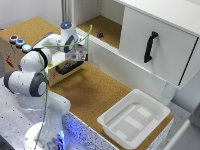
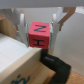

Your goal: Store the grasped pink object in the drawer

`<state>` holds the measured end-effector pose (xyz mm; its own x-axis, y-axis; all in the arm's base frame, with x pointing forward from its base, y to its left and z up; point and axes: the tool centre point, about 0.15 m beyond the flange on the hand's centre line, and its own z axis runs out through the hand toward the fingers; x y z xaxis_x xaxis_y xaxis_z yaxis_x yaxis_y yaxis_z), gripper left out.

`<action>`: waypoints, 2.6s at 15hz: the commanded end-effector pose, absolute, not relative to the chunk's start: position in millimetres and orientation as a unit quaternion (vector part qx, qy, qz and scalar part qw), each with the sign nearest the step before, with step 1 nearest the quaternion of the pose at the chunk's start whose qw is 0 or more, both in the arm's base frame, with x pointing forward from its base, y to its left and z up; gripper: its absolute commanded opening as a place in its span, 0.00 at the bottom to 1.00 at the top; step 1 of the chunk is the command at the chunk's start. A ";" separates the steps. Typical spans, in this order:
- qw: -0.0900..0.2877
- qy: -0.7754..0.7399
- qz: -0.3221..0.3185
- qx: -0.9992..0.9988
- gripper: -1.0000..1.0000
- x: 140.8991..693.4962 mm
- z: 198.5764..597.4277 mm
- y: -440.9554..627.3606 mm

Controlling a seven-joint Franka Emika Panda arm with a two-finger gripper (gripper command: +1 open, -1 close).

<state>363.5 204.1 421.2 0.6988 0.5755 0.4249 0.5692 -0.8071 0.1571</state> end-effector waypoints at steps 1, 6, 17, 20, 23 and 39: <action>-0.004 0.394 0.237 0.888 0.00 328.1 405.0 249.6; 0.022 0.481 0.189 0.856 0.00 312.7 366.2 266.9; -0.005 0.473 0.166 0.865 1.00 336.9 376.7 286.5; -0.031 0.466 0.176 0.866 1.00 332.1 418.8 271.6; -0.057 0.454 0.199 0.867 1.00 319.5 470.4 244.7; -0.045 0.331 0.116 0.936 1.00 330.1 487.9 182.3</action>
<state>319.5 216.5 484.5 0.6134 0.6849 0.3933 0.6945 -0.7049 0.1442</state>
